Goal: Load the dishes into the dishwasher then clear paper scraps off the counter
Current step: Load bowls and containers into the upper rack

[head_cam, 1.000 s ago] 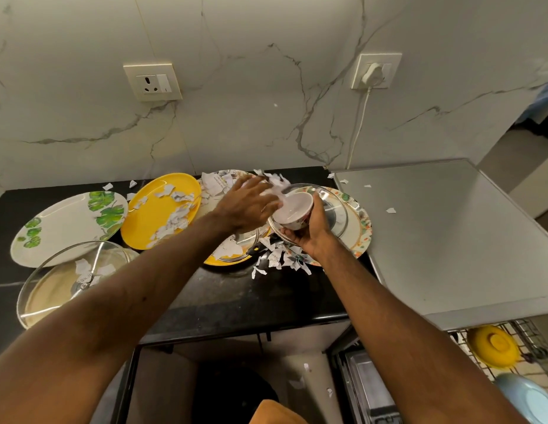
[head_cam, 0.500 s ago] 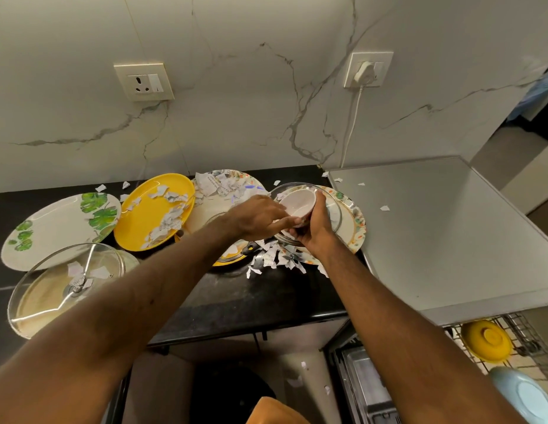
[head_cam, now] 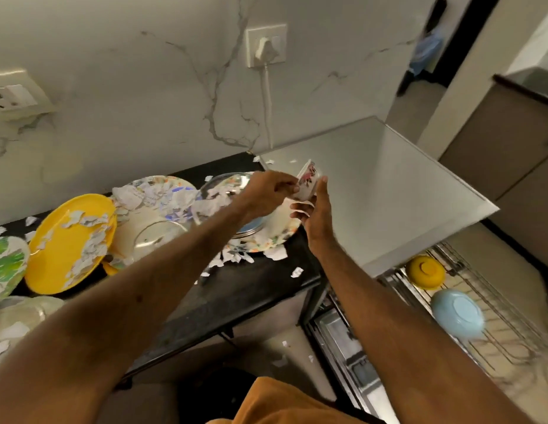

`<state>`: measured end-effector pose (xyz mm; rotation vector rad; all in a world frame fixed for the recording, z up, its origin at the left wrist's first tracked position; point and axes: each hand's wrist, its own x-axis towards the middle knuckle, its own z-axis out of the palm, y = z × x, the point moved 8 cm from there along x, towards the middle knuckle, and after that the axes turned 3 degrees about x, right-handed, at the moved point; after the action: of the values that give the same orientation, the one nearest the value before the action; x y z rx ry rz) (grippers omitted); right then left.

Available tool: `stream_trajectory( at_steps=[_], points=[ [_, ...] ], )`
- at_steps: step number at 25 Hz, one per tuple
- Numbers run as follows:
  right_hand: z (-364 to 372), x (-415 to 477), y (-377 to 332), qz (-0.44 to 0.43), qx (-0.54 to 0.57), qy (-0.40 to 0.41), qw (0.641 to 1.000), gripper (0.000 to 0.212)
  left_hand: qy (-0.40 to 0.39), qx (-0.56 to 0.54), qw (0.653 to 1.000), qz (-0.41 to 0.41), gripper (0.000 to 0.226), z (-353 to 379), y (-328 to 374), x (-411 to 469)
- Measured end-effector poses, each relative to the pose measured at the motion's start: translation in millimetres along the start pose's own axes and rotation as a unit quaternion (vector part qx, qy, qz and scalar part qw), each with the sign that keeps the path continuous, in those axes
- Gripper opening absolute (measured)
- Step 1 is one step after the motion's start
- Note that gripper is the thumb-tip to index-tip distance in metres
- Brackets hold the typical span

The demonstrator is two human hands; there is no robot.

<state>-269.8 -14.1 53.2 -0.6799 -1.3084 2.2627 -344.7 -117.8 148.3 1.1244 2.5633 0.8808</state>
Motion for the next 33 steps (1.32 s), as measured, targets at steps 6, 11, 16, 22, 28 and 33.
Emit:
stream_trajectory(
  at_steps=[6,11,16,22,28,33],
  points=[
    [-164.1,-17.1,-68.3,-0.121,-0.071,0.173,0.975,0.058,-0.123,-0.095,0.986,0.064,0.021,111.4,115.1,41.7],
    [-297.7,-47.5,-105.3,-0.143,-0.148,0.300,0.931,0.058,-0.266,0.074,0.946,0.170,0.030,222.4,192.7,62.0],
    [-412.8,-65.2,-104.1,-0.068,-0.279,0.365,0.885,0.084,-0.355,0.220,0.890,0.183,0.035,326.7,204.7,78.8],
    [-492.5,-42.5,-72.8,0.082,-0.438,0.278,0.851,0.095,-0.336,0.352,0.862,0.146,0.079,366.0,189.0,112.2],
    [-512.5,0.8,-17.7,0.161,-0.577,0.113,0.793,0.096,-0.406,0.412,0.811,0.088,0.121,384.5,166.7,143.5],
    [-518.2,37.5,26.4,0.157,-0.678,0.010,0.718,0.089,-0.457,0.420,0.781,0.073,0.146,396.8,173.2,161.4]
  ],
)
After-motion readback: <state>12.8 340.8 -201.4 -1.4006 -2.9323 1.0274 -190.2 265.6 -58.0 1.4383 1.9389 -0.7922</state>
